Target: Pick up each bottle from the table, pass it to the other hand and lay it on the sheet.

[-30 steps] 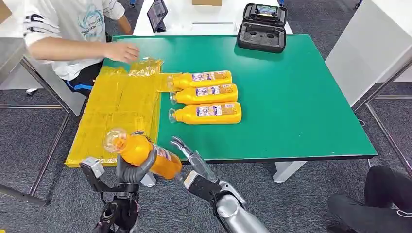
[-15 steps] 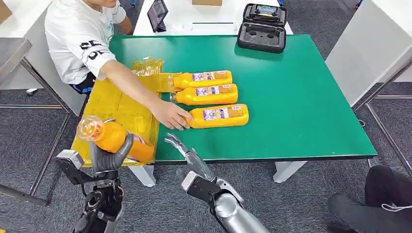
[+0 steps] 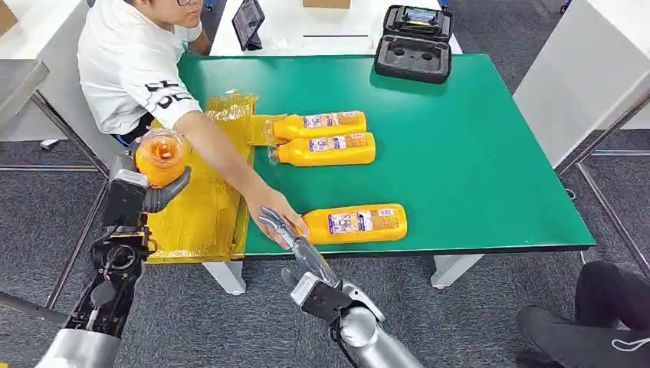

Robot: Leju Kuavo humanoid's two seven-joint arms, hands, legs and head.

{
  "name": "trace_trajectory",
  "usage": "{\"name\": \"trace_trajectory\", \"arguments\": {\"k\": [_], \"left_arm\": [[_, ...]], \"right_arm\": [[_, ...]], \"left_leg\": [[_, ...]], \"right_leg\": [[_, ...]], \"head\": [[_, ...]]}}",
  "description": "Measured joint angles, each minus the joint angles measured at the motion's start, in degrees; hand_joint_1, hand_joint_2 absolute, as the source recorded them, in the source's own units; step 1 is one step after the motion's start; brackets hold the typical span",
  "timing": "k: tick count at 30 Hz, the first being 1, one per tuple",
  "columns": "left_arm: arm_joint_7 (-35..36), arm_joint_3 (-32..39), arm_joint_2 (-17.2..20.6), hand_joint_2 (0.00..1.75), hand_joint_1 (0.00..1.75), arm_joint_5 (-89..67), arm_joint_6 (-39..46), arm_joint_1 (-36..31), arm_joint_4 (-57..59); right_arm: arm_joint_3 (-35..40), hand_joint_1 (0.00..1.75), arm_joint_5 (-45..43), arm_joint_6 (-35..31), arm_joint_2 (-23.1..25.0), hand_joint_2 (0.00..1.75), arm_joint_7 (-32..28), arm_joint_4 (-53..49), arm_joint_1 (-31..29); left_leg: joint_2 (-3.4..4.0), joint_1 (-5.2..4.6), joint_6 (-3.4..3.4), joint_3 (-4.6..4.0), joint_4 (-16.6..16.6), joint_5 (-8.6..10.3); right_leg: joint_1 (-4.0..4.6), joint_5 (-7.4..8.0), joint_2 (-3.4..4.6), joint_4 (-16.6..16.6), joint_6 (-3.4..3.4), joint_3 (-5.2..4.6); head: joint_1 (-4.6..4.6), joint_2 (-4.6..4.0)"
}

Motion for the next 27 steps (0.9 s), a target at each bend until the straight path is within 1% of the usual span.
{"name": "trace_trajectory", "arguments": {"k": [4,5,11,16,23,24,25,27], "left_arm": [[4.3,-2.5,2.6,1.75,1.75,-9.8,-3.5,-4.0,4.6],[5.4,-3.5,3.8,1.75,1.75,-12.5,-5.3,-5.8,6.7],[6.6,-8.9,7.8,1.75,1.75,-19.7,-11.2,-12.5,15.1],[7.5,-13.1,8.8,1.75,1.75,-23.1,-15.5,-16.9,20.4],[9.2,-16.2,9.0,1.75,1.73,-24.3,-19.1,-19.8,25.0],[9.5,-16.7,8.9,1.75,1.59,-24.4,-20.1,-20.2,25.9],[9.5,-16.8,8.8,1.75,1.75,-24.1,-21.1,-20.4,26.8],[9.6,-17.1,8.5,1.75,1.75,-23.8,-21.9,-20.6,28.1]], "right_arm": [[0.0,0.00,-0.5,0.7,0.0,0.00,0.0,0.0,0.1],[0.0,0.00,-0.6,1.1,0.0,0.00,-0.1,0.0,0.1],[-0.1,0.00,-0.6,1.9,0.0,0.00,-0.6,0.0,0.1],[-0.7,0.00,-1.0,2.3,-0.2,0.00,-0.6,0.0,0.1],[-1.2,0.00,-0.9,2.5,-0.4,0.00,-0.6,0.0,0.1],[-1.3,0.00,-0.9,2.6,-0.4,0.00,-0.7,0.0,0.1],[-1.5,0.00,-0.8,2.7,-0.4,0.00,-0.7,0.0,0.1],[-1.8,0.00,-0.8,2.8,-0.4,0.00,-0.7,0.0,0.1]], "left_leg": [[0.05,0.00,0.00,0.00,0.0,0.00],[0.06,0.01,-0.03,0.00,0.0,0.02],[0.05,0.10,-0.10,-0.02,0.0,0.08],[0.04,0.10,-0.10,-0.06,0.0,0.08],[0.04,0.10,-0.10,-0.06,0.0,0.08],[0.04,0.10,-0.10,-0.05,0.0,0.08],[0.05,0.10,-0.10,-0.05,0.0,0.08],[0.05,0.10,-0.11,-0.05,0.0,0.08]], "right_leg": [[0.00,0.01,0.04,0.0,-0.01,-0.01],[0.02,0.01,0.06,0.0,-0.01,-0.02],[0.09,0.02,0.05,0.0,-0.02,-0.03],[0.08,0.02,0.04,0.0,-0.02,-0.02],[0.08,0.02,0.04,0.0,-0.02,-0.05],[0.09,0.02,0.04,0.0,-0.02,-0.05],[0.09,0.02,0.04,0.0,-0.02,-0.04],[0.09,0.02,0.05,0.0,-0.02,-0.05]], "head": [[-0.04,0.00],[-0.02,0.00],[-0.04,0.00],[-0.02,0.00],[-0.02,0.00],[-0.02,0.00],[-0.02,0.00],[0.00,0.00]]}}
